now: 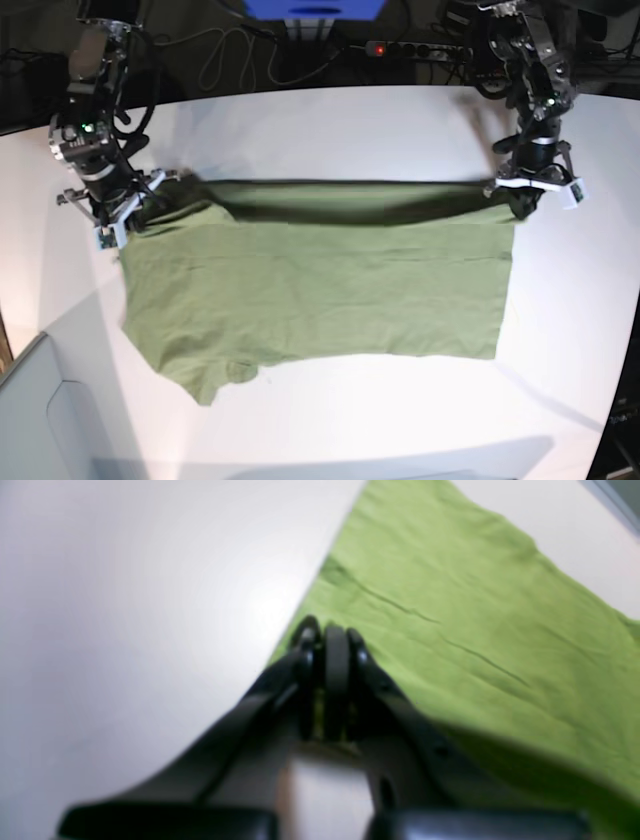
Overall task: Fold the T-shirt properly
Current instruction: 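Lift the shoulder edge with both grippers and pull it toward the hem, then lower the folded edge and release both grippers, withdrawing toward the arms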
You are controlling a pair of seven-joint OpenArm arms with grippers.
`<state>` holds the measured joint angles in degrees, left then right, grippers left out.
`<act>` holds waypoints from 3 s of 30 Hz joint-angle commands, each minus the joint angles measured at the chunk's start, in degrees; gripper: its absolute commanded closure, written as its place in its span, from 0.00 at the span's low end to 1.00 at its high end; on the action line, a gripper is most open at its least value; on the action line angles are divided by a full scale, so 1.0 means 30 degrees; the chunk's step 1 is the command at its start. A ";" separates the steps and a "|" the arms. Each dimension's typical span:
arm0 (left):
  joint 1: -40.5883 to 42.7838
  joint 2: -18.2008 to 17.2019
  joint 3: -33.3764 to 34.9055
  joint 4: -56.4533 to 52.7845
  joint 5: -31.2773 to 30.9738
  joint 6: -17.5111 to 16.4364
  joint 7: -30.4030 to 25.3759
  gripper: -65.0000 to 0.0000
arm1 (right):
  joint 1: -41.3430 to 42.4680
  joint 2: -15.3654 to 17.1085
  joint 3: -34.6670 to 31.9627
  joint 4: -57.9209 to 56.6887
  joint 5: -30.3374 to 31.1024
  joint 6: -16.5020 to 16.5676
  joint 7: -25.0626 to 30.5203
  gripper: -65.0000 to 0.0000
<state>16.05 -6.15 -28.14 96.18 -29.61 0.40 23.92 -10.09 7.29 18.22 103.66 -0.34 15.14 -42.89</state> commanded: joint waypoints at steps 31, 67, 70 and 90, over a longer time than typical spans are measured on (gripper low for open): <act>-0.2582 -0.0249 0.0486 -0.0749 -0.0080 -0.0062 -0.0428 1.00 | 0.1267 0.0134 -0.1106 -0.0310 -0.0898 0.0215 0.0364 1.00; -0.1849 -0.0132 -0.0891 -0.1101 -0.0285 -0.0062 -0.0399 0.65 | -0.0140 0.0486 0.0330 0.1536 -0.0898 0.1387 0.0335 0.41; -0.1879 -0.0103 -0.0774 -0.2068 -0.0285 -0.0091 -0.0399 0.64 | -0.0433 0.0486 0.0594 0.1741 -0.0898 0.1387 0.0364 0.41; -0.1849 -0.0249 0.1131 -0.4705 -0.0110 -0.0149 -0.0546 0.69 | -0.0901 0.0808 0.2294 0.1389 -0.0898 0.1387 0.0393 0.40</act>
<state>10.28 -6.66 -24.82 82.00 -30.15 -0.47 20.56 -13.21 9.19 24.56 107.18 -3.09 18.35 -42.72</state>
